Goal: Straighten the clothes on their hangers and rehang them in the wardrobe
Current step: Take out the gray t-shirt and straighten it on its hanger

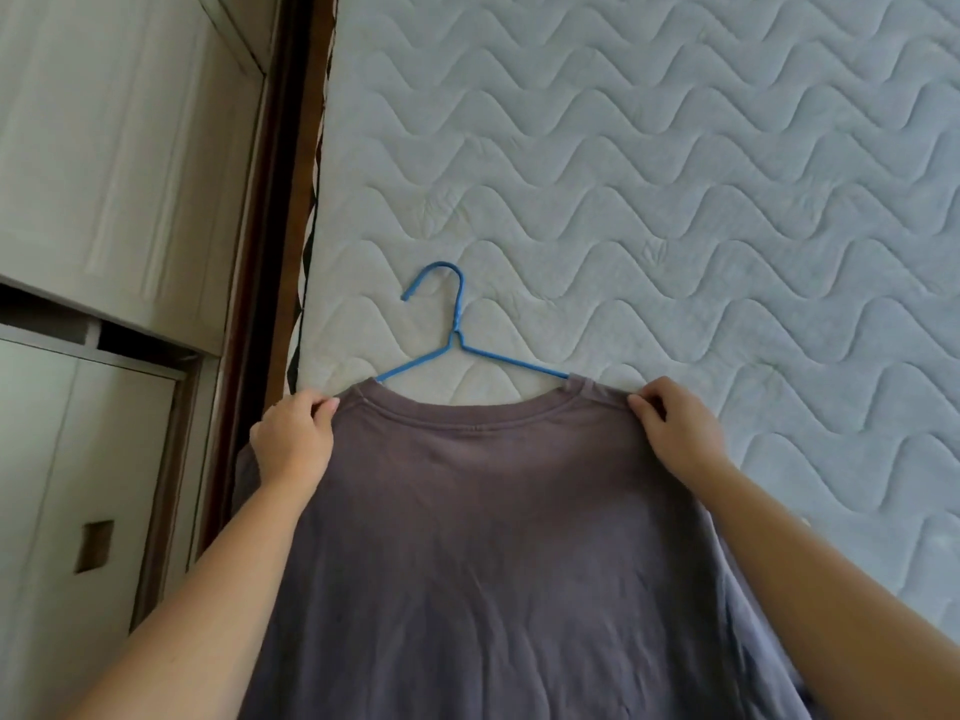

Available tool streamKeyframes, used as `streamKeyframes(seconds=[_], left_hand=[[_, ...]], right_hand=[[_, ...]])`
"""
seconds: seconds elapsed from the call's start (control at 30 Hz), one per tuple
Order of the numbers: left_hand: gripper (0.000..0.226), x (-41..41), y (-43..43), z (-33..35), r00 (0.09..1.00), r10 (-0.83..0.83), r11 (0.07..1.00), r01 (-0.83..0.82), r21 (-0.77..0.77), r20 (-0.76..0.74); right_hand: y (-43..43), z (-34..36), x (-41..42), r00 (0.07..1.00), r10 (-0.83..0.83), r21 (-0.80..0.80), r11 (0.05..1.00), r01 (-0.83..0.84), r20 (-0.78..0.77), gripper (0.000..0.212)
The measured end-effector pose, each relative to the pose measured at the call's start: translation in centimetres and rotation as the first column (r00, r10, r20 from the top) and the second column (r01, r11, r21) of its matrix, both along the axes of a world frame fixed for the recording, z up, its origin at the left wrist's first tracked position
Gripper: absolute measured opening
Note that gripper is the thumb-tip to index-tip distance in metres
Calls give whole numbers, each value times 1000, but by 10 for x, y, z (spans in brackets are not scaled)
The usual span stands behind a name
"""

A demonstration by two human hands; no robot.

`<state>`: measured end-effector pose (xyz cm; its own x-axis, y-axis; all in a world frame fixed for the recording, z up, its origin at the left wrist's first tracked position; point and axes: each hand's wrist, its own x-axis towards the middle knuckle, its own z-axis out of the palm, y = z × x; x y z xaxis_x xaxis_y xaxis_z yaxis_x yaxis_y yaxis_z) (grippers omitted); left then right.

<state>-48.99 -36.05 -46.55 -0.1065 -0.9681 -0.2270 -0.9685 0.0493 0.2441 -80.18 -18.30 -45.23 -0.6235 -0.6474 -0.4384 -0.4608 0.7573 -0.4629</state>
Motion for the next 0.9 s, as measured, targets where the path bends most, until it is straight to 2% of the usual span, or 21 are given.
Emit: streamKeyframes(seconds=[0.1,0.23,0.37,0.5,0.67,0.83,0.9], left_hand=[[22,-2,9,0,999,-24,997,27,-75,34],[24,-7,12,5,992,-6,996,17,-90,126],[31,-12,11,26,990,103,994,-106,31,94],[28,-3,26,57,998,62,986,-66,151,27],[30,26,90,105,999,51,962,-45,268,-17],[23,68,189,148,953,283,883,-217,416,-104],[17,84,233,165,917,382,831,-286,478,-114]], right_hand=[[4,-3,6,998,16,0,1000,-16,-62,20],[2,-4,9,995,48,63,997,-42,-83,24],[8,10,14,996,37,88,996,-29,-86,31],[31,38,21,997,-31,164,986,43,-78,37],[90,82,35,993,-114,181,978,106,34,34],[167,129,73,987,23,255,965,-64,161,35],[200,144,92,971,-1,273,960,-67,241,38]])
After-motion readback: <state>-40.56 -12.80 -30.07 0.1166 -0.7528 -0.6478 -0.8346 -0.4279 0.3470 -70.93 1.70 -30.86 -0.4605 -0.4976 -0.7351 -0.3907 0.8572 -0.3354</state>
